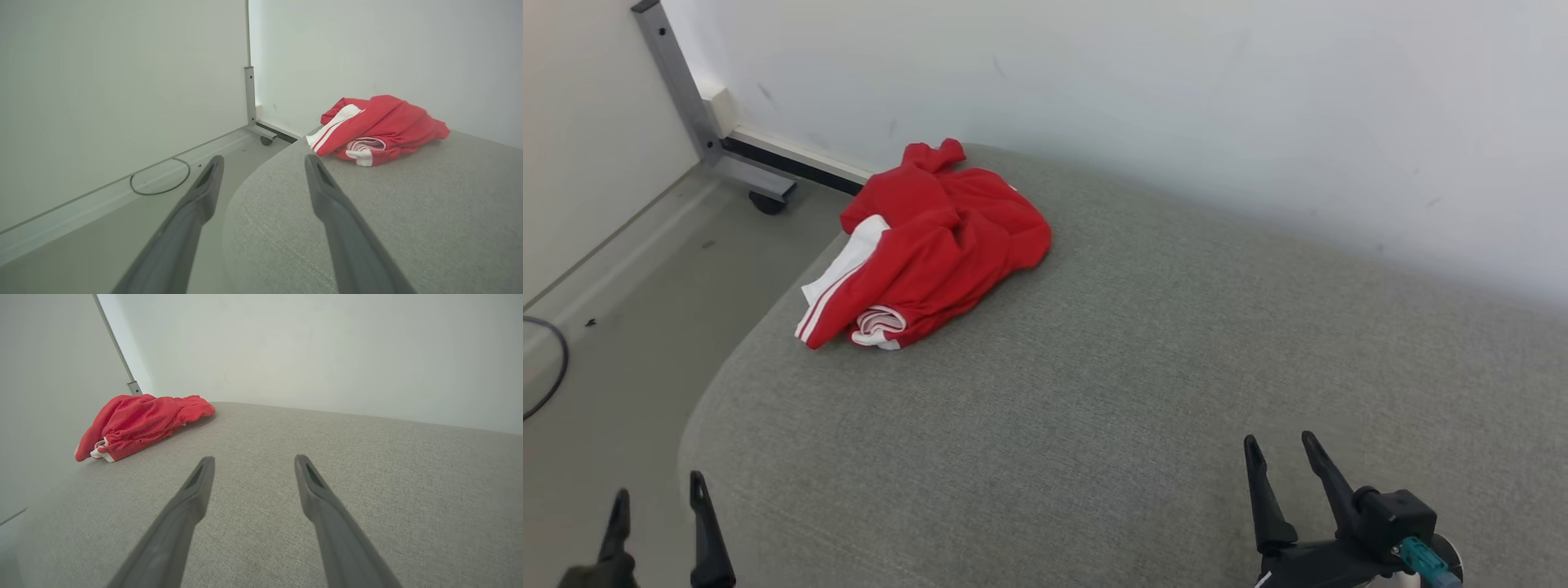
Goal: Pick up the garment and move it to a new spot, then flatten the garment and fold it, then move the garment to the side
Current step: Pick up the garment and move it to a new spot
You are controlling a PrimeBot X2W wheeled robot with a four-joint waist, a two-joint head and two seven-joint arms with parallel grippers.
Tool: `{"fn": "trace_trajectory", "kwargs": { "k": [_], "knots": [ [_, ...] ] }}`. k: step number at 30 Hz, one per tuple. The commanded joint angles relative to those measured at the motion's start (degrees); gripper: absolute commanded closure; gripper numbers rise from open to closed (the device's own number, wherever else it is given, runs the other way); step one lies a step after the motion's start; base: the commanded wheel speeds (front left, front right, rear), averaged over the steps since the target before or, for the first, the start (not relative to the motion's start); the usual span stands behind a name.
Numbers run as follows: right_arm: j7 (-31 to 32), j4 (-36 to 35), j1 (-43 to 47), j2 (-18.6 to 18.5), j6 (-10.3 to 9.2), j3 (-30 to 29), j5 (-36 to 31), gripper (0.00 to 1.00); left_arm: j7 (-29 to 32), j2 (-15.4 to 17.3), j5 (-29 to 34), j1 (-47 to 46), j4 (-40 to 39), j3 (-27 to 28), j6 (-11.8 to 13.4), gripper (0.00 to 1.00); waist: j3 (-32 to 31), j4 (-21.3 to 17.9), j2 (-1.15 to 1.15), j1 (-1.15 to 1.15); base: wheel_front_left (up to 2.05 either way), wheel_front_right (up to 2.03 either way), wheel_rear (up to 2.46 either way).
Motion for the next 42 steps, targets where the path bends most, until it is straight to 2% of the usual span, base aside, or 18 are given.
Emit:
{"fn": "trace_trajectory", "kwargs": {
  "k": [1, 8, 17, 24, 32, 42],
  "knots": [
    [-0.1, -0.2, -0.4, 0.0, -0.12, -0.3, -0.5, 0.0, -0.3, 0.2, -0.6, -1.3, -0.2, 0.1, 0.2, 0.0, 0.9, -1.1, 0.0, 0.0, 0.0, 0.0, 0.0],
    [0.9, -1.8, -1.8, 0.0, -0.12, -1.1, -2.2, 0.0, 0.6, 3.4, -2.4, -8.6, -0.7, 1.6, -1.2, 0.0, 4.7, -5.4, 0.0, 0.0, 0.0, 0.0, 0.0],
    [2.3, -6.1, -4.6, 0.1, -0.12, -3.3, -4.9, 0.0, 2.6, 8.5, -5.0, -23.2, 0.8, 2.8, -3.5, 0.0, 12.9, -12.2, 0.0, 0.0, 0.0, 0.0, 0.0],
    [2.4, -8.8, -6.6, 0.1, -0.12, -4.0, -5.4, 0.0, 4.6, 12.0, -6.0, -32.1, 3.0, 3.8, -3.8, 0.0, 18.0, -18.2, 0.0, 0.0, 0.0, 0.0, 0.0],
    [2.3, -11.6, -7.9, 0.1, -0.12, -4.3, -4.9, 0.0, 8.9, 15.7, -7.5, -39.2, 10.3, 3.7, -5.1, 0.0, 22.0, -23.4, 0.0, 0.0, 0.0, 0.0, 0.0],
    [1.9, -12.1, -8.7, 0.1, -0.12, -4.4, -4.3, 0.0, 16.1, 18.0, -8.7, -43.8, 23.7, 2.0, -6.6, 0.0, 23.7, -25.1, 0.0, 0.0, 0.0, 0.0, 0.0]
  ]
}}
